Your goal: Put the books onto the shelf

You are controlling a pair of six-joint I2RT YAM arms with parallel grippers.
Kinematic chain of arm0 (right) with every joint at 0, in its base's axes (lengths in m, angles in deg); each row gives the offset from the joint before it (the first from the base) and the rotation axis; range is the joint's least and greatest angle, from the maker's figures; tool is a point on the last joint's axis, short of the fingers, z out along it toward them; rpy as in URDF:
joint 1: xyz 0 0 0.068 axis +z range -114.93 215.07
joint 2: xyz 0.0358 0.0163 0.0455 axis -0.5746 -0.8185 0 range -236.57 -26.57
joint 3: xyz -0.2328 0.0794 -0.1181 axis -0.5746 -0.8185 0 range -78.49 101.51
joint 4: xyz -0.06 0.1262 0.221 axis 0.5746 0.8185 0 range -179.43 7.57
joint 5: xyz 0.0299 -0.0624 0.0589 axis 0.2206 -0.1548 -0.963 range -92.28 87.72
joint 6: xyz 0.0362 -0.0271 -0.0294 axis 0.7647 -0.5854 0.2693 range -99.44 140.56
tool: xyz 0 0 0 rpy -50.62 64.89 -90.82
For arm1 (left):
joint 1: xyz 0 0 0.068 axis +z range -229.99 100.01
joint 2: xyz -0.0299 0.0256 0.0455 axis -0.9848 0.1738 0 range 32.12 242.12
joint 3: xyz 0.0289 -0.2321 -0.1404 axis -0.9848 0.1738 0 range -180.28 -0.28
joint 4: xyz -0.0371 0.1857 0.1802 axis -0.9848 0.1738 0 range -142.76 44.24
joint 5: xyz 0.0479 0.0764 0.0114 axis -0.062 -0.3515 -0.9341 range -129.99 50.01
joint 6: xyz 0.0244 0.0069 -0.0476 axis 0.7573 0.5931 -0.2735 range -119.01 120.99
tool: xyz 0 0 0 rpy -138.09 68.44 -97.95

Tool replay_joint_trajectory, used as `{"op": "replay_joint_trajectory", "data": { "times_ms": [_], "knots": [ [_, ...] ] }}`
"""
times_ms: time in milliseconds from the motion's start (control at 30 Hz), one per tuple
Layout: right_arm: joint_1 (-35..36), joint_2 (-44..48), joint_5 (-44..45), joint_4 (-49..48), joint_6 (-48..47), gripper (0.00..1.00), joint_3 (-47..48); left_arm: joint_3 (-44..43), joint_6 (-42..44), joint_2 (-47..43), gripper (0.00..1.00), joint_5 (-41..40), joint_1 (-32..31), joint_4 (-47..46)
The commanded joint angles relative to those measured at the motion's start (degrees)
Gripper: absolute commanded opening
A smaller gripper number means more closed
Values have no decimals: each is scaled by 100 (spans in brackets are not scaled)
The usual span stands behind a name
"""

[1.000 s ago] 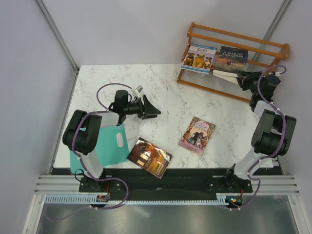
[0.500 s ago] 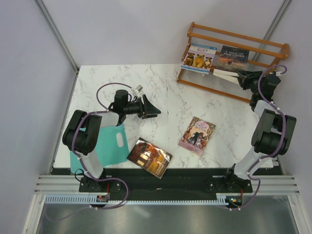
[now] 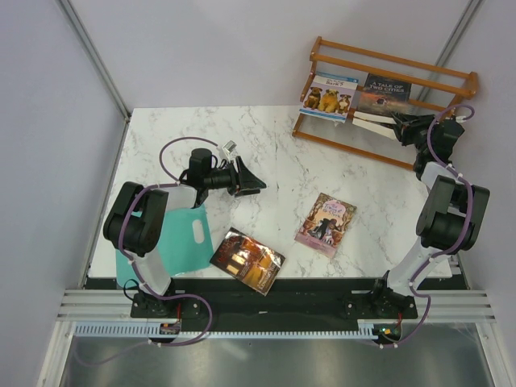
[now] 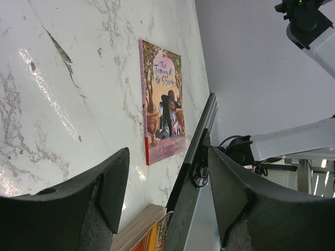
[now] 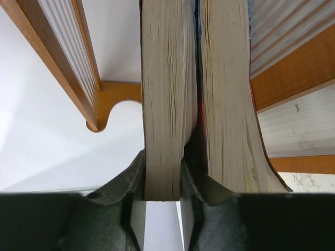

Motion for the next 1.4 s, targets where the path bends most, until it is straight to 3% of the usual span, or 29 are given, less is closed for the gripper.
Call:
{"op": "replay_joint_trajectory", "data": {
  "times_ms": [0,133,200,400,667,967,1133,1367],
  "knots": [
    [-17,121,-236,-162,-20,39,58,-60,114,-175,68,97,-15,-169],
    [-17,376,-272,171,-283,58,40,-60,114,-175,68,88,-6,-169],
    [-17,534,-272,652,-606,75,154,-60,105,-184,68,97,-15,-169],
    [-123,877,-210,1875,-1451,96,392,-33,105,-219,68,88,-15,-195],
    [-272,1614,299,3649,-2637,98,374,89,96,-193,68,106,-15,-309],
    [-272,2643,2292,4952,-4431,98,181,265,-9,-79,68,159,-15,-590],
    [-281,2557,3365,5322,-4564,98,146,274,-71,-9,68,176,-15,-705],
    [-290,2258,3884,5410,-4362,98,374,318,-71,-17,68,194,-15,-731]
  ]
}}
